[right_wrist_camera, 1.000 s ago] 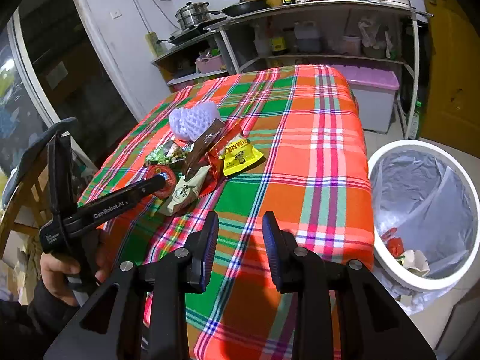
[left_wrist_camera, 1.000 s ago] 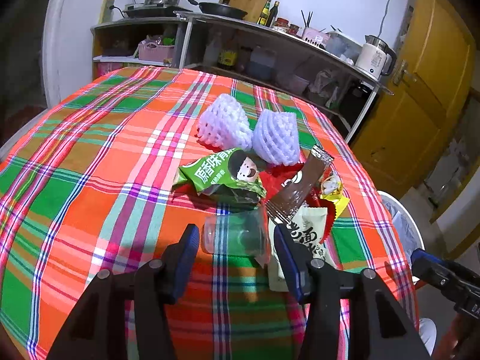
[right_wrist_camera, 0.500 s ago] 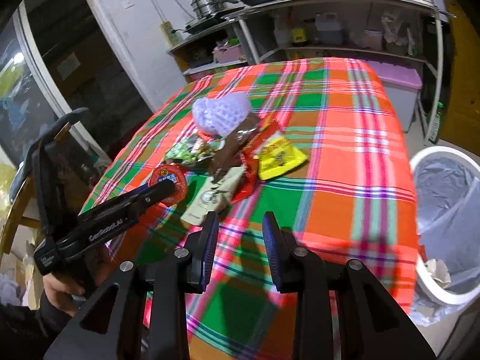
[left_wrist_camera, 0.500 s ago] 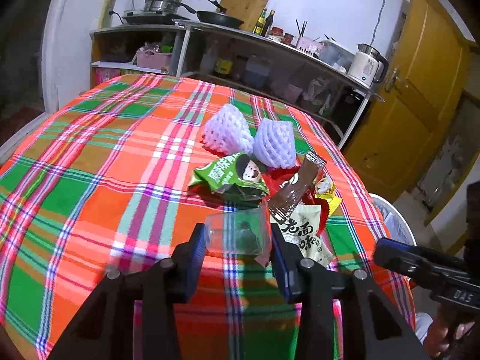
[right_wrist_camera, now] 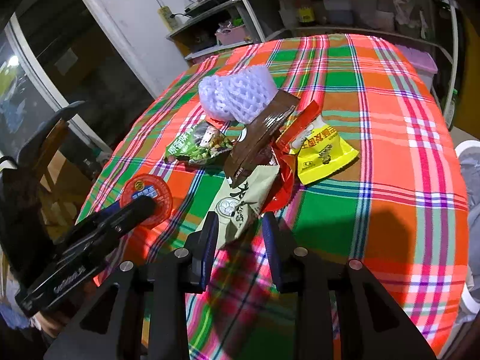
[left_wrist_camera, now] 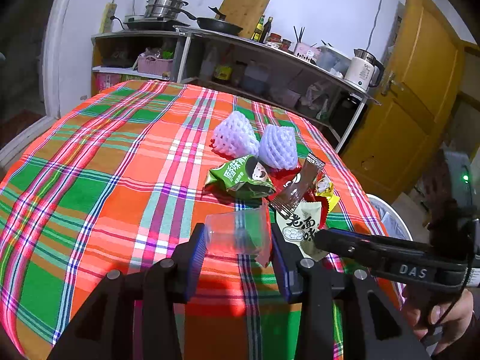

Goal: Collect trash

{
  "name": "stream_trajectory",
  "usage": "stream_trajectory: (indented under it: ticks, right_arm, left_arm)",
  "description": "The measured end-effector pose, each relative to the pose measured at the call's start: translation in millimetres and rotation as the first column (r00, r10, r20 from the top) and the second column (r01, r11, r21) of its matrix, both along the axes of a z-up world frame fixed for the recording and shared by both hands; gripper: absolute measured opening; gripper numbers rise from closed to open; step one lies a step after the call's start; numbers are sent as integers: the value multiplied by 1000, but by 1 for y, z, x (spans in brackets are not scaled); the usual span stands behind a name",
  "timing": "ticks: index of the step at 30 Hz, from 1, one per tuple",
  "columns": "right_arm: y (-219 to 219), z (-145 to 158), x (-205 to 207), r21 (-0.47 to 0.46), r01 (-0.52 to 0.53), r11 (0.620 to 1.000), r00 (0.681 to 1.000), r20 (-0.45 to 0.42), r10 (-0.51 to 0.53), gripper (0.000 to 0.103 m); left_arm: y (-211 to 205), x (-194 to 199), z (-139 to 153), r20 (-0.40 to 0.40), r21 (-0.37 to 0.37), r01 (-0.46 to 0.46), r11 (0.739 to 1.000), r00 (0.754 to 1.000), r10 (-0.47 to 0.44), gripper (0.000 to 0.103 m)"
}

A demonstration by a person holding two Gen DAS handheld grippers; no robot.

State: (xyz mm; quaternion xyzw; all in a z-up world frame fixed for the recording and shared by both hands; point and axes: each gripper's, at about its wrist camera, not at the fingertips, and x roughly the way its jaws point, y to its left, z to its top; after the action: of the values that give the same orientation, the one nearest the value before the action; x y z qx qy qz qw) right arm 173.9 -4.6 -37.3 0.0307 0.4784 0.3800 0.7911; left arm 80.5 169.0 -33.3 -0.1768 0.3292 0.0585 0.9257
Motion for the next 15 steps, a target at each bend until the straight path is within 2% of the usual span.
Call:
stream_trajectory:
  ticks: [3, 4, 5, 9, 15]
  right_arm:
    - [6, -3, 1, -14, -4, 1000, 1000, -13, 4, 31]
    - [8, -5, 2, -18, -5, 1000, 1000, -19, 5, 27]
    - [9, -6, 2, -22, -3, 1000, 1000, -20, 3, 17]
    - [5, -5, 0, -33, 8, 999, 1000, 2, -8, 12]
    - [-10, 5, -8, -16, 19, 1000, 999, 38, -19, 12]
  left_arm:
    - [0, 0, 0, -1, -2, 1, 1000, 1000, -1, 41]
    - [0, -1, 0, -2, -2, 2, 1000, 1000, -2, 41]
    - [-1, -1, 0, -3, -1, 4, 1000, 1000, -4, 41]
    - [-6, -1, 1, -4, 4, 13, 1000, 1000, -13, 41]
    - [-19, -2, 8, 5, 15, 34, 999, 999, -34, 41]
